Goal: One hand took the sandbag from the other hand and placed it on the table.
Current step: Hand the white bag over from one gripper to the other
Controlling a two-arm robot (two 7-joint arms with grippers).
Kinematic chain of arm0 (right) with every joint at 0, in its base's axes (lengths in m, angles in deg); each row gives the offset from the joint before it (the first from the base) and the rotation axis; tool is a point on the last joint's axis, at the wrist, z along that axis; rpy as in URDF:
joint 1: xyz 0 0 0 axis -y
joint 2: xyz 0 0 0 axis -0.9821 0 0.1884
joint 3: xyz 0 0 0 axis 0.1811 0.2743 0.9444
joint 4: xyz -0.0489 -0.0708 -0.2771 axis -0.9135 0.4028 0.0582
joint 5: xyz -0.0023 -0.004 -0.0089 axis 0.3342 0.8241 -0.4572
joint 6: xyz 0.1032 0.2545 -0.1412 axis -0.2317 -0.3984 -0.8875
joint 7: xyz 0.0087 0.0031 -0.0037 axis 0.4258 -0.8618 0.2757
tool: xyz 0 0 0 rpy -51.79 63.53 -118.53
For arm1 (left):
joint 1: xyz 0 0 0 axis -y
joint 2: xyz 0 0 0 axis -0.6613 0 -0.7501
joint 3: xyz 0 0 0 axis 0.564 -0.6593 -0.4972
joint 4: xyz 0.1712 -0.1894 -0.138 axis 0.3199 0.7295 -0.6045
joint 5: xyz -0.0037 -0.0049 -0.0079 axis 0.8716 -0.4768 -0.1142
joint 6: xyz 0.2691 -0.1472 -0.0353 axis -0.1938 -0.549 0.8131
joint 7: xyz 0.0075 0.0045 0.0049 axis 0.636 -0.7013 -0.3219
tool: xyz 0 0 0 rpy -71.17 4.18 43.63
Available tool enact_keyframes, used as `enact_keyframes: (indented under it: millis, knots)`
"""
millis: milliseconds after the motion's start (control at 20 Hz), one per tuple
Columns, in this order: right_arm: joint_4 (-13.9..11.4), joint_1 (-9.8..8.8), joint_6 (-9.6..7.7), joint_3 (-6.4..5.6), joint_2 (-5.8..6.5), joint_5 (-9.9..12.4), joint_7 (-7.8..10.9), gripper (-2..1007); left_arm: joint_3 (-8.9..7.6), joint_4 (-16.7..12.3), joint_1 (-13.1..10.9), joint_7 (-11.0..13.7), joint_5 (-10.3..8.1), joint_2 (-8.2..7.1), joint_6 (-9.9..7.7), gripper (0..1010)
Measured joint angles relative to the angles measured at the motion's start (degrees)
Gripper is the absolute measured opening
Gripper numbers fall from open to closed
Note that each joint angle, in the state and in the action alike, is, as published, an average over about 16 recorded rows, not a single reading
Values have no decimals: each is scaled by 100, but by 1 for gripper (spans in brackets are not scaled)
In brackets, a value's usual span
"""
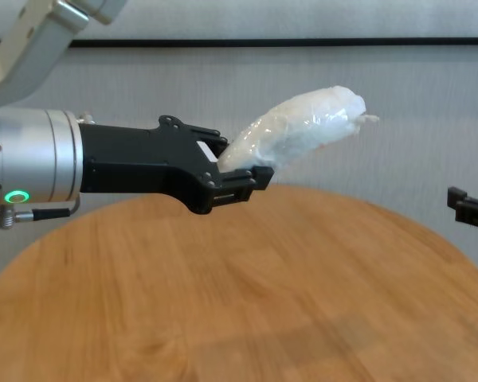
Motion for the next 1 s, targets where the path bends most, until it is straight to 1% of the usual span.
enact_keyframes:
  millis: [150, 350, 650, 850, 1000]
  knots:
    - [-82, -119, 117, -113, -59, 273, 238, 1002, -1, 1, 0, 0, 0, 0, 1, 395]
    - [-175, -274, 290, -254, -122, 668, 616, 1002, -1, 1, 0, 0, 0, 0, 1, 395]
    - [-244, -436, 600, -384, -155, 1052, 1187, 1002, -1, 1, 0, 0, 0, 0, 2, 395]
    - [-262, -503, 755, -458, -163, 1390, 1707, 1002, -1, 1, 0, 0, 0, 0, 2, 395]
    - [-254, -536, 828, -512, -165, 1686, 2119, 1002, -2, 1, 0, 0, 0, 0, 2, 395]
